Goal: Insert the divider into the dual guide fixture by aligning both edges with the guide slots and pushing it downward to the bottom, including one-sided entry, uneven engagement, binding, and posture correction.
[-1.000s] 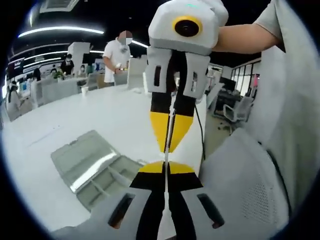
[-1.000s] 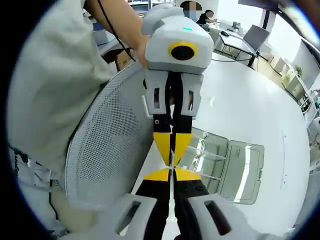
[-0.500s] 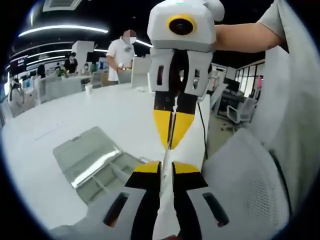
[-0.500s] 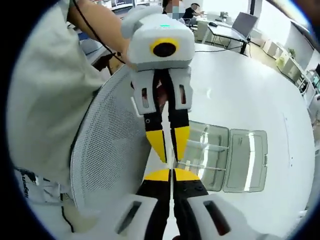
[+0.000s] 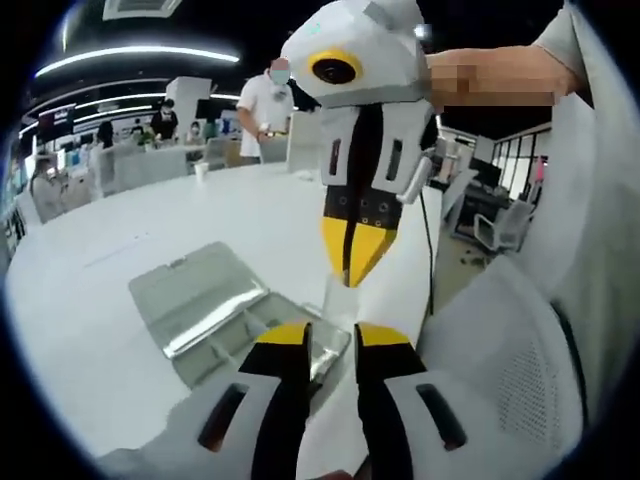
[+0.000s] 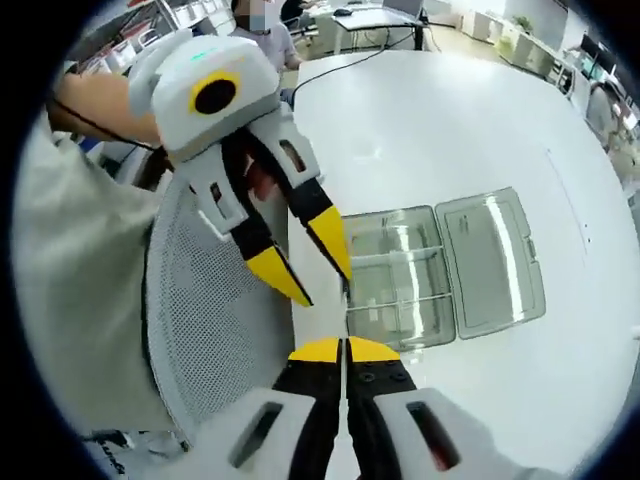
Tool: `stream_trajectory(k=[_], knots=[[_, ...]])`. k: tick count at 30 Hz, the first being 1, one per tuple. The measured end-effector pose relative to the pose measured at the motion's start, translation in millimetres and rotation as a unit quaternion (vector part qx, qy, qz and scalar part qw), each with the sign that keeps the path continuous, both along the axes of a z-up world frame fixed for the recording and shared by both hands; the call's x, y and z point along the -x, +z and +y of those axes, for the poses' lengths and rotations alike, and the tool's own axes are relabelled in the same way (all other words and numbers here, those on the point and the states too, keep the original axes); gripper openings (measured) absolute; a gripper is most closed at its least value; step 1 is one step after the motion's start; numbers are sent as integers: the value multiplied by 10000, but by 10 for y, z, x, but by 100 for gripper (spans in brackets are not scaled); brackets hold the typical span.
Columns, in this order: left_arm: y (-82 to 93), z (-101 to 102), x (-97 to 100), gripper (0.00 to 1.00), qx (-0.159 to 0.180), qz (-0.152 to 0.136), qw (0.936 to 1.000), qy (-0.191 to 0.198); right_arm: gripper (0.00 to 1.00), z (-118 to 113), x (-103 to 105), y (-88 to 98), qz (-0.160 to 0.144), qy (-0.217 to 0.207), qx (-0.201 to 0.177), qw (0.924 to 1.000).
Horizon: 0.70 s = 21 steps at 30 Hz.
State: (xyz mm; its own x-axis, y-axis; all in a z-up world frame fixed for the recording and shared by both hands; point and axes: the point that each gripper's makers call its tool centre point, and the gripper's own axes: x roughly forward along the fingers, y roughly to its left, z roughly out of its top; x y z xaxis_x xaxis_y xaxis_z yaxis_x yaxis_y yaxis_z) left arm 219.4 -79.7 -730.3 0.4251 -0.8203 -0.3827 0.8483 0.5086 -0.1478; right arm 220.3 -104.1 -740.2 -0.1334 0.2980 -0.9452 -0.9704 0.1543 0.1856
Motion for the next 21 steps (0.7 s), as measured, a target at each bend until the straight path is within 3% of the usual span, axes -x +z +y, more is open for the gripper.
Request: stream_trajectory(k=[5,15,19,21], knots=[[11,2,7,15,16,-4,10000,28,0,49,61,41,385,-253,-33,9989],[34,-103,59,15,82,21,9999,-64,0,95,64,111,707,-782,-136,9943],[32,-105,65,15,85,26,9999,-54,0,88,78,123,685,-753,-134,9947],[31,-105,72,16,74,20,10000,-54,0,83,72,124,753,-942,-97,9927]])
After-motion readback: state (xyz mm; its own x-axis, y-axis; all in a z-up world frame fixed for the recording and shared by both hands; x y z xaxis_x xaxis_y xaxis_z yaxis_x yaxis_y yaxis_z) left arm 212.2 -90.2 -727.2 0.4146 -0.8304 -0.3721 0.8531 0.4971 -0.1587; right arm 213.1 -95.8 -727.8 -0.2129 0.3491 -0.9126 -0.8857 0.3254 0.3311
